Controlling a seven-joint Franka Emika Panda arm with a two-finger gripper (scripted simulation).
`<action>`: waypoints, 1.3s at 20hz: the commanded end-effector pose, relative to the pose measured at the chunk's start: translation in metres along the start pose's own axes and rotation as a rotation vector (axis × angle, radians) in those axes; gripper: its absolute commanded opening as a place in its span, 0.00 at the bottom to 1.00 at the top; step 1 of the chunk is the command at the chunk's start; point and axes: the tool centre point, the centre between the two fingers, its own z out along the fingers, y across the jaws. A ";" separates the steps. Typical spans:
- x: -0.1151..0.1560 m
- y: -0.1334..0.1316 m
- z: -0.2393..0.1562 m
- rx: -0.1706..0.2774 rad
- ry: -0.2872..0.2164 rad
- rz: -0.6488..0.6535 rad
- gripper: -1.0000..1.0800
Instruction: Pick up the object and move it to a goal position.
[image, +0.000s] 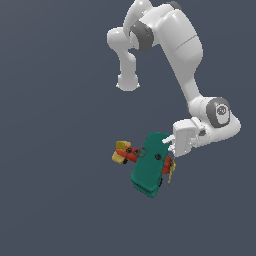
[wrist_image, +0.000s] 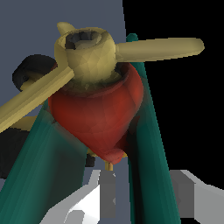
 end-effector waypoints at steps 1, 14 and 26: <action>-0.003 0.005 -0.004 0.000 0.001 0.003 0.00; -0.055 0.049 -0.041 0.002 0.000 0.001 0.00; -0.089 0.082 -0.070 0.001 0.000 0.003 0.00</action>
